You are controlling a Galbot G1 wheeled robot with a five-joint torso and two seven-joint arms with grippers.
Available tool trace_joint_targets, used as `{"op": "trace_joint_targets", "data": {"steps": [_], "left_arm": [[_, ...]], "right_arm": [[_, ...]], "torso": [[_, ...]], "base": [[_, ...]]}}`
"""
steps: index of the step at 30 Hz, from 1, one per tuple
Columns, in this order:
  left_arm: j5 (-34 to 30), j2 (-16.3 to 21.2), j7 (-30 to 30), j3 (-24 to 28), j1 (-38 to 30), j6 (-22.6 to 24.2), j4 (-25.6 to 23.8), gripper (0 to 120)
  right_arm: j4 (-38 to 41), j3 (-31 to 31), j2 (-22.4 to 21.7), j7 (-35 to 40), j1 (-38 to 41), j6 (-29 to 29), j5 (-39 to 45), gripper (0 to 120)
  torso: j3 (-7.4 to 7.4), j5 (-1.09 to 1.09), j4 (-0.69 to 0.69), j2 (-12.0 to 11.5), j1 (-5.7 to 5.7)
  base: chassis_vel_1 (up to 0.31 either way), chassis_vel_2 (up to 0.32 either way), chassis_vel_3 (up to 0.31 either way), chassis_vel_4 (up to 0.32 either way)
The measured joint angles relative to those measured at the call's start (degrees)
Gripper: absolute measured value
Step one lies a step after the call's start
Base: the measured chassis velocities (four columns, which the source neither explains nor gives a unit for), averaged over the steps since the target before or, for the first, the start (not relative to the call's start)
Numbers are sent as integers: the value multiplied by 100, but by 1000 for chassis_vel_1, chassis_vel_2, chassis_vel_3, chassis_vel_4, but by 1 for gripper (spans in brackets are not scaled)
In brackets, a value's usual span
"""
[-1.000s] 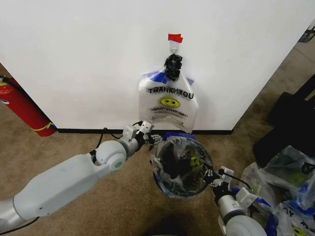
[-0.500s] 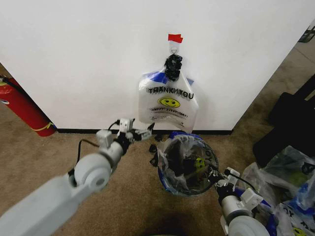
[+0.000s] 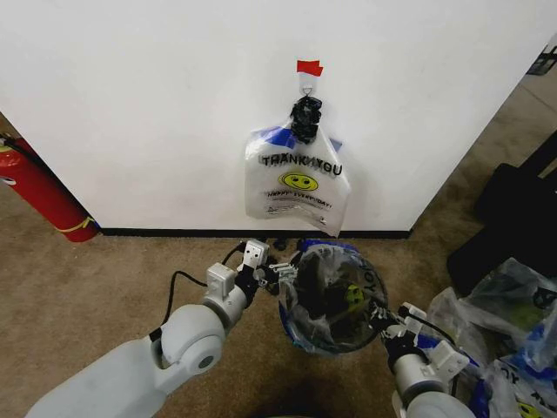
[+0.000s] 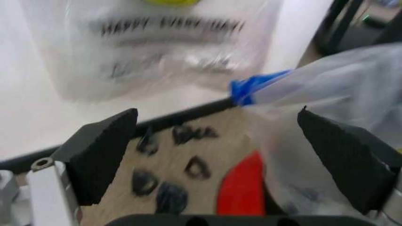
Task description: Pick up the garbage bag from the wall and place it over the trash bin.
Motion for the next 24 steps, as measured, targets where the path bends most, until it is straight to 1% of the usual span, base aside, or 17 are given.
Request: {"op": "trace_joint_targets", "data": {"steps": [4,9,16,24], "left_arm": [[-10,33,-16,-51,68,26,77,100],[-160,96,-44,-247,196,27,101,100],[-124,117,20,-154,378,-25,68,100],[-98,65,168,-97,402,-108,252,100]], "right_arm": [[7,6,9,0,-33,12,-19,0],[7,-24,38,-2,-8,18,-50,0],[60,-9,-8,20,16,19,-19,0],[133,33,-84,35,-1,-4,135,0]], "torso": [[0,0,0,0,0],[0,0,0,0,0],[0,-1,0,-1,0],[0,0,0,-1,0]], "base": [[0,0,0,0],[0,0,0,0],[0,0,0,0],[0,0,0,0]]}}
